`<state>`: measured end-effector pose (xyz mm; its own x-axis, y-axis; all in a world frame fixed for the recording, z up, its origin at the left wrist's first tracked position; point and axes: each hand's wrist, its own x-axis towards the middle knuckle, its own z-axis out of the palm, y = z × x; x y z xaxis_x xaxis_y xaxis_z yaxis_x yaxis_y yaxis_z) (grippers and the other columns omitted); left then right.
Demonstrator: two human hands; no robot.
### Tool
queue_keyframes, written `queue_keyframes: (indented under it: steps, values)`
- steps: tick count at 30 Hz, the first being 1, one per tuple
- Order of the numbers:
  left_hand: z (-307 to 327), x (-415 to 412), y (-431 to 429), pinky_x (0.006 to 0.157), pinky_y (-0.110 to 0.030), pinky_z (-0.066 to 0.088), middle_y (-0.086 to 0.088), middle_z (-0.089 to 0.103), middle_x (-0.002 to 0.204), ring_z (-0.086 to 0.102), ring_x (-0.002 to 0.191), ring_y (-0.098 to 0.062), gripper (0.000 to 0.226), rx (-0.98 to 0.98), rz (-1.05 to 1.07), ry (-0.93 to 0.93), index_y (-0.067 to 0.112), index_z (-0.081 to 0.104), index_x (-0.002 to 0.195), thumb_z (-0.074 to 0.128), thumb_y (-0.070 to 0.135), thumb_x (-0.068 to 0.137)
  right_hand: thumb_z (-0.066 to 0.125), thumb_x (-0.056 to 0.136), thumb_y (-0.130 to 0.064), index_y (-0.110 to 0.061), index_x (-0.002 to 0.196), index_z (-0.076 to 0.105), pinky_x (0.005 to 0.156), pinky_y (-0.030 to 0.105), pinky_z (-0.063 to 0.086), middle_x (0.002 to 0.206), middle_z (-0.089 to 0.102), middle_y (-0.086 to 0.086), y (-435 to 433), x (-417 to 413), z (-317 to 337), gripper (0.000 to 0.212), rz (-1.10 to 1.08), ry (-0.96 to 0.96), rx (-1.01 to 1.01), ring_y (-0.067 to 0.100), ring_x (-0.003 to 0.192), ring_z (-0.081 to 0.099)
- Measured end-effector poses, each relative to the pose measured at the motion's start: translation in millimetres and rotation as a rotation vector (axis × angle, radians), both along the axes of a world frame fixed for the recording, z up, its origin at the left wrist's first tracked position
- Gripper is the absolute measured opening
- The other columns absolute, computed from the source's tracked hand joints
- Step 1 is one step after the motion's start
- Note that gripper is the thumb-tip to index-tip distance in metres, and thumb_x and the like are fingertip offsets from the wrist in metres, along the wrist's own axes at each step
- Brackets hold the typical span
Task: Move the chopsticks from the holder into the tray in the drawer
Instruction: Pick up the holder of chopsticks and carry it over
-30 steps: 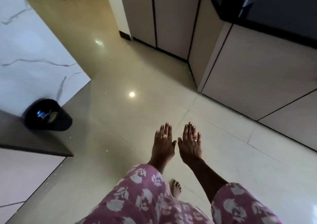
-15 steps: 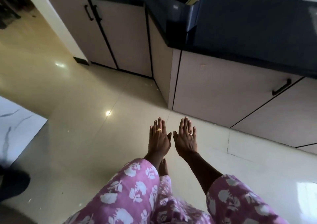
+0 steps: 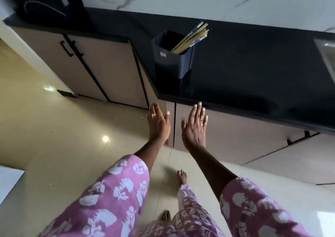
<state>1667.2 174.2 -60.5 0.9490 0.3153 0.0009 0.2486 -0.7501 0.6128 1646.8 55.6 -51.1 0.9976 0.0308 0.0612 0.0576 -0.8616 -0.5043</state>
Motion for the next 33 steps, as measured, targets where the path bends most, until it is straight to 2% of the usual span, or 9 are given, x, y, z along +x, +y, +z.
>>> queue_keyframes:
  steps: [5,14,16,18,20,21,25,29,33]
  values:
    - [38,113,8,0.118,-0.032,0.005,-0.017,0.006,0.158,0.007,0.146,-0.025,0.058,-0.341,0.118,-0.189,-0.001,0.008,0.148,0.032,0.026,0.102,0.023,0.102,-0.035,-0.007,0.148,-0.009,0.116,0.033,-0.012,0.159,-0.014,0.01,10,102,24,0.063,-0.013,-0.055,0.194,0.011,0.138,-0.022]
    - [62,224,27,0.119,-0.033,0.01,-0.001,0.013,0.158,0.016,0.143,-0.012,0.063,-0.922,0.275,-0.151,0.019,0.012,0.151,0.015,0.053,0.098,0.025,0.102,-0.032,-0.004,0.148,-0.007,0.117,0.031,-0.013,0.159,-0.013,0.012,29,188,33,0.062,0.084,-0.023,0.429,0.008,0.139,-0.021]
    - [59,226,26,0.11,-0.026,0.02,-0.002,0.028,0.153,0.03,0.13,-0.007,0.062,-0.936,0.289,-0.177,0.019,0.02,0.149,0.019,0.053,0.098,0.027,0.102,-0.031,-0.003,0.148,-0.008,0.119,0.033,-0.011,0.159,-0.013,0.012,33,191,34,0.064,0.082,-0.009,0.485,0.009,0.139,-0.02]
    - [59,227,24,0.096,-0.025,0.027,0.008,0.049,0.129,0.043,0.107,0.0,0.06,-0.934,0.307,-0.19,0.016,0.025,0.147,0.021,0.052,0.098,0.032,0.101,-0.029,-0.002,0.147,-0.009,0.121,0.037,-0.006,0.158,-0.013,0.014,36,190,35,0.067,0.089,-0.007,0.555,0.012,0.142,-0.017]
    - [63,228,21,0.083,-0.019,0.032,0.023,0.045,0.092,0.041,0.08,0.011,0.053,-0.93,0.327,-0.216,0.016,0.033,0.14,0.023,0.048,0.099,0.035,0.1,-0.03,-0.003,0.147,-0.012,0.123,0.041,0.0,0.158,-0.015,0.014,37,188,36,0.072,0.117,0.0,0.625,0.019,0.146,-0.014]
    - [65,227,20,0.074,-0.014,0.034,0.023,0.04,0.084,0.04,0.075,0.011,0.049,-0.926,0.342,-0.236,0.016,0.037,0.136,0.025,0.047,0.1,0.035,0.099,-0.033,-0.004,0.147,-0.014,0.123,0.043,0.002,0.158,-0.017,0.014,37,185,36,0.075,0.123,0.011,0.653,0.021,0.147,-0.013]
    - [75,213,12,0.059,-0.001,0.04,0.018,0.046,0.08,0.045,0.072,0.008,0.049,-0.892,0.402,-0.297,0.006,0.042,0.13,0.036,0.043,0.099,0.026,0.088,-0.067,-0.008,0.147,-0.017,0.123,0.038,0.004,0.159,-0.015,0.012,38,169,40,0.094,0.1,0.022,0.71,0.022,0.148,-0.009]
    - [77,179,10,0.07,-0.018,0.042,0.004,0.053,0.091,0.05,0.078,-0.001,0.04,-0.957,0.376,-0.328,0.002,0.044,0.121,0.045,0.036,0.097,0.032,0.085,-0.068,-0.007,0.148,-0.015,0.122,0.044,0.01,0.159,-0.01,0.014,36,134,40,0.099,0.095,0.026,0.725,0.027,0.148,-0.002]
    - [82,128,9,0.065,-0.014,0.042,-0.001,0.053,0.099,0.051,0.08,-0.003,0.04,-0.977,0.394,-0.381,0.002,0.045,0.124,0.052,0.027,0.094,0.018,0.065,-0.091,-0.007,0.148,-0.014,0.117,0.03,0.01,0.16,-0.008,0.013,34,86,40,0.122,0.117,0.017,0.742,0.026,0.147,0.004]
